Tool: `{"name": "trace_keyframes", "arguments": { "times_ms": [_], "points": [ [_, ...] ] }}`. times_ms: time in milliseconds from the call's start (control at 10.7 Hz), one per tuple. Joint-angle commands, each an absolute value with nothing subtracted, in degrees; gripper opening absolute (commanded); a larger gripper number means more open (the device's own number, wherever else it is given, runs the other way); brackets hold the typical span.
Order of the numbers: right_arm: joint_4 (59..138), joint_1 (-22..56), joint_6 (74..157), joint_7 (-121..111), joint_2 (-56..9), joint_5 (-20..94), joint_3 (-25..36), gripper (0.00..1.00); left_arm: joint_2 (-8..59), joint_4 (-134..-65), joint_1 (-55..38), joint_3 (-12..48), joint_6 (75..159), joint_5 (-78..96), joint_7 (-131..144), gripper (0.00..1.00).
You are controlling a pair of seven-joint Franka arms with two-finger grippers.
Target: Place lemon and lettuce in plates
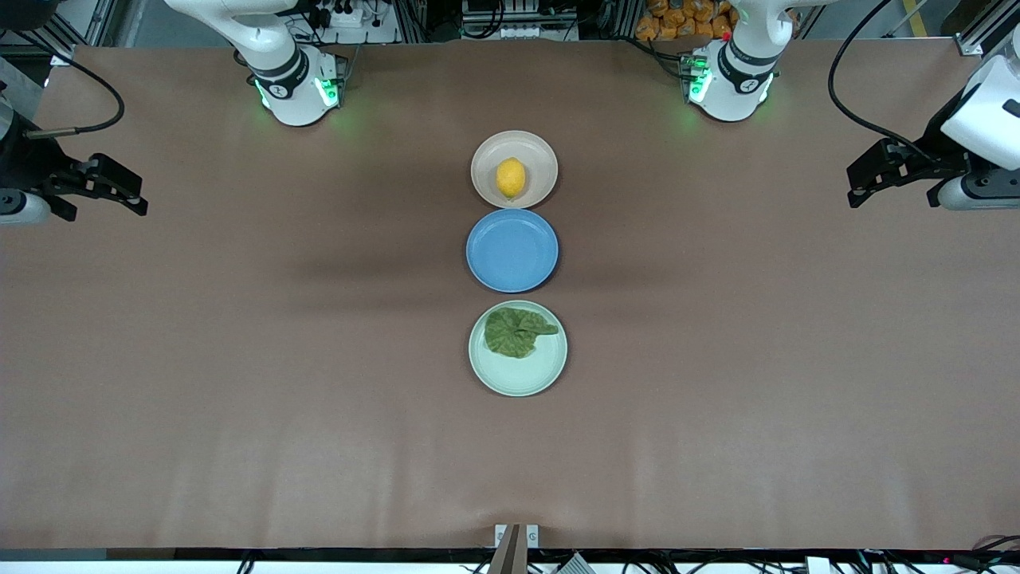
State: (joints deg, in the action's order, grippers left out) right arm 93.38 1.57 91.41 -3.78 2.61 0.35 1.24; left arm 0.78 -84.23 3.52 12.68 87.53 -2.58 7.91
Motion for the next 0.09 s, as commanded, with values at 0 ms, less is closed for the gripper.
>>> {"name": "trace_keyframes", "arguments": {
  "times_ms": [0],
  "points": [
    [91.84,0.97,90.88,-3.08,2.99,1.23,0.70,1.00,-0.35,-84.64,4.22,12.83,86.92,-1.05,5.80,1.00]
  ]
}}
